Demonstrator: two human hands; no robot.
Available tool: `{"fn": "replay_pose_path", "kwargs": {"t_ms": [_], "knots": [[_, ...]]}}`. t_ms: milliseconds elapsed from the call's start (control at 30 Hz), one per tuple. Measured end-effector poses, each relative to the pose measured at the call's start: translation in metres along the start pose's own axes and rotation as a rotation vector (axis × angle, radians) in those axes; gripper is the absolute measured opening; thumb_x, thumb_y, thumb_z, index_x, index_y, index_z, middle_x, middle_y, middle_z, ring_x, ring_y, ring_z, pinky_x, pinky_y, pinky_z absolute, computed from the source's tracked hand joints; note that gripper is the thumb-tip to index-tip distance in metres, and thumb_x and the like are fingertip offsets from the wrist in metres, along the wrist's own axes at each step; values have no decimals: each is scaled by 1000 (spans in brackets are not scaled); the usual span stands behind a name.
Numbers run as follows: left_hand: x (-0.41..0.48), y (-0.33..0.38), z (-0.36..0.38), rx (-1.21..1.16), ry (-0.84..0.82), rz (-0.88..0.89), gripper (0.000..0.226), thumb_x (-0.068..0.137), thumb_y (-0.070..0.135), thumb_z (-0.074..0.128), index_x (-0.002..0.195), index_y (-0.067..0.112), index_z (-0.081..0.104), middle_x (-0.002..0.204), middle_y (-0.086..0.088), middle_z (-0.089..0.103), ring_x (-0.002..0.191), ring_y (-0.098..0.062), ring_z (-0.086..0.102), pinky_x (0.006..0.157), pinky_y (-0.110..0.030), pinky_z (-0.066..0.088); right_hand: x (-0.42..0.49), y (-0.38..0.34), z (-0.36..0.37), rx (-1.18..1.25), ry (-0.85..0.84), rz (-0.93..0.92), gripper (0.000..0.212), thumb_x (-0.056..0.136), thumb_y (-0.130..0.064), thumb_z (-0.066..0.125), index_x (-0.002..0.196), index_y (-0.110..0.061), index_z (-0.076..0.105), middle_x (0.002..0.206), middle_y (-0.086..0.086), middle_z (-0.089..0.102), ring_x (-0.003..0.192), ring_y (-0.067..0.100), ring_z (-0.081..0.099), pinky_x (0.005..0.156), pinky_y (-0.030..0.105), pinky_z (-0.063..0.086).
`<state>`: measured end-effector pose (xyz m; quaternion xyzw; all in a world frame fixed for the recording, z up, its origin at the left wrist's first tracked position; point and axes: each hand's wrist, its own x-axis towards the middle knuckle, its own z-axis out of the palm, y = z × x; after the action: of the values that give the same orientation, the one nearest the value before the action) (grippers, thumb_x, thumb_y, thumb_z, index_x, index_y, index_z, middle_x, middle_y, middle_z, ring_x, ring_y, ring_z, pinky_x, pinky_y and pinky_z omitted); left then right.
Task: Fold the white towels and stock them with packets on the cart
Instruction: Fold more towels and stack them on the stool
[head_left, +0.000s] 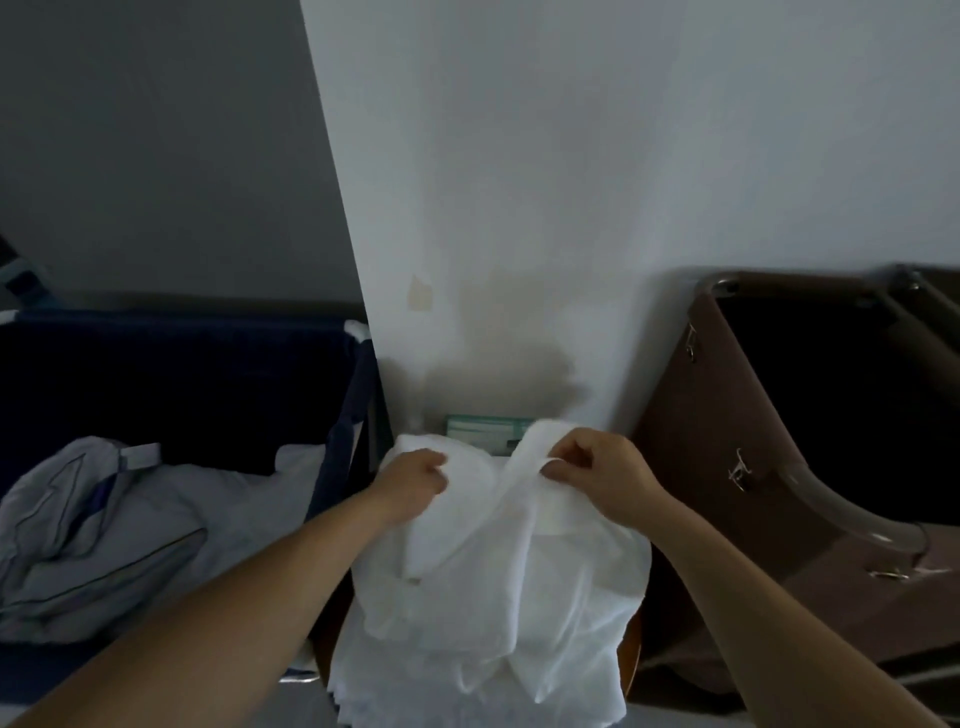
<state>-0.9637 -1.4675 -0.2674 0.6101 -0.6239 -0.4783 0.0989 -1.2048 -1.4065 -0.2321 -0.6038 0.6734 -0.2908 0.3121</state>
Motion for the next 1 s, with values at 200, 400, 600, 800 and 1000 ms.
{"fn": "replay_pose_path", "kwargs": {"t_ms": [200, 400, 600, 800, 1000], "knots": [[13, -85, 9, -110, -9, -331, 37, 98, 28, 54, 130, 8, 54, 112, -10, 62, 102, -29, 60, 92, -38, 51, -19, 23, 14, 57, -13, 35, 10, 92, -27, 67, 83, -28, 65, 80, 2, 67, 71, 16, 60, 70, 31, 50], [41, -130, 32, -236, 37, -477, 64, 91, 23, 63, 147, 4, 38, 132, -23, 54, 114, -39, 56, 99, -48, 50, -33, 49, 31, 22, -4, 87, 18, 99, -27, 56, 82, -31, 58, 79, -12, 61, 73, 1, 54, 73, 20, 44], [40, -97, 7, -394, 164, -440, 34, 90, 10, 51, 120, -4, 61, 95, -19, 62, 85, -33, 59, 70, -35, 50, -37, 45, 44, -61, -193, 165, 11, 91, -36, 67, 81, -30, 65, 80, -13, 64, 76, 2, 58, 67, 15, 42], [-15, 15, -25, -363, 49, 185, 14, 55, 19, 54, 57, 8, 45, 74, -12, 42, 75, -25, 41, 71, -37, 31, -10, -3, 28, -110, -115, 26, 65, 82, -45, 75, 138, -35, 45, 69, -9, 54, 63, 4, 52, 62, 19, 42], [-79, 76, -49, -406, -252, 457, 17, 64, 6, 47, 58, -7, 55, 73, -31, 44, 75, -28, 44, 78, -39, 37, 14, -31, 6, -217, -125, -153, 98, 82, -35, 78, 144, -59, 7, 78, -5, 59, 68, 7, 55, 69, 16, 42]]}}
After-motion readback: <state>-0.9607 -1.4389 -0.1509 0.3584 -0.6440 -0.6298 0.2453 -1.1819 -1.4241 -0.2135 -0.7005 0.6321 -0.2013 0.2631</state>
